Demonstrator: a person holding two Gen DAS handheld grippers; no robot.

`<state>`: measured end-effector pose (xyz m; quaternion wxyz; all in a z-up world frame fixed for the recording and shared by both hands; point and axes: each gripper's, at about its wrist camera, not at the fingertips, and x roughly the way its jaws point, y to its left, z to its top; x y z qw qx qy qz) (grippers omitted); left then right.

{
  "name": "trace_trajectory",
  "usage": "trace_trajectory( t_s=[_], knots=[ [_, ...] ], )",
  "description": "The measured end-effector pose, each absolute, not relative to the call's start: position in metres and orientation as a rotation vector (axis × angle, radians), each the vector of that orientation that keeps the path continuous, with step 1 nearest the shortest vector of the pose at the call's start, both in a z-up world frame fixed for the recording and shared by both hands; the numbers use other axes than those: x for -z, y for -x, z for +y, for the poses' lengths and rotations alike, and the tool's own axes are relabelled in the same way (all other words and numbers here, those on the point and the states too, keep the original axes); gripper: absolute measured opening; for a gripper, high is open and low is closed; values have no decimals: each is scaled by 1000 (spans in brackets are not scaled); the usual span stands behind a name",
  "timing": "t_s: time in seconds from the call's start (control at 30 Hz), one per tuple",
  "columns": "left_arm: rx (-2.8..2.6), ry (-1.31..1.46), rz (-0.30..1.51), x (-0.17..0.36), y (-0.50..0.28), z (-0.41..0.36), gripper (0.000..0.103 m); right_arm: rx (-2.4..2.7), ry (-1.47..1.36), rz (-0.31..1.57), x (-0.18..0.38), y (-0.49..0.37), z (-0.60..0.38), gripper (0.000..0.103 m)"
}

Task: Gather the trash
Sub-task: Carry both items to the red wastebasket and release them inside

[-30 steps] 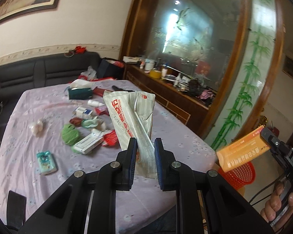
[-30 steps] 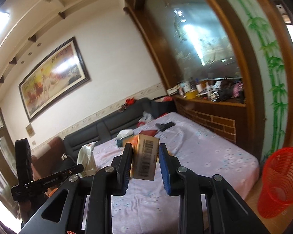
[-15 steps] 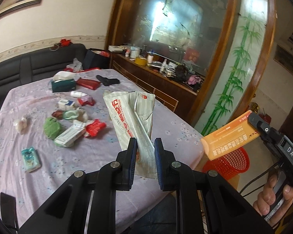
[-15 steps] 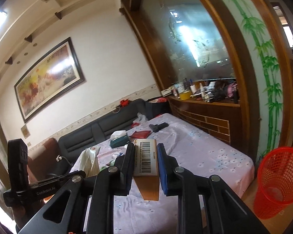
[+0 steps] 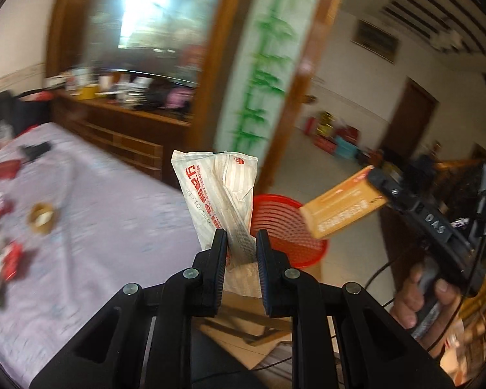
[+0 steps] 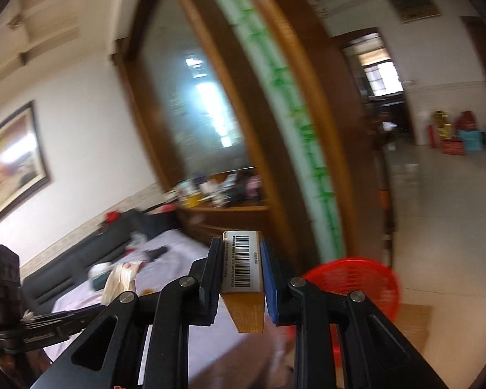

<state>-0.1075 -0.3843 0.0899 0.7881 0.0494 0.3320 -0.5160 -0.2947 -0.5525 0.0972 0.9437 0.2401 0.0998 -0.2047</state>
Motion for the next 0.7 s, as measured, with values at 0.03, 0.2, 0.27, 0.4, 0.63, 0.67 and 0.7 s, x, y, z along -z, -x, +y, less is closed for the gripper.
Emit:
trace_trajectory(
  t_s=[0.03,0.2,0.27,0.4,0.63,0.67,0.7],
  knots=[
    [1147,-124,728,-87,108,-402,17,437,-503,205,-93,298,-561,24],
    [1283,-172,779,-71,110,-464,17,537,-552,233,-71,306,-601,24],
    [1311,-196,788,-61,113,-487,17,563,-572,248,-61,306,-616,24],
    [1336,-232,830,-43,115,-516,17,590,-619,267,-45,312,-634,24],
    [1342,-277,888,-10,112,-558,17,627,-677,296,-18,313,-663,24],
    [1340,-284,889,-4,111,-564,18,632,-683,304,-15,312,-667,24],
    [1340,-287,892,0,110,-568,18,628,-692,307,-11,310,-671,24]
  ],
)
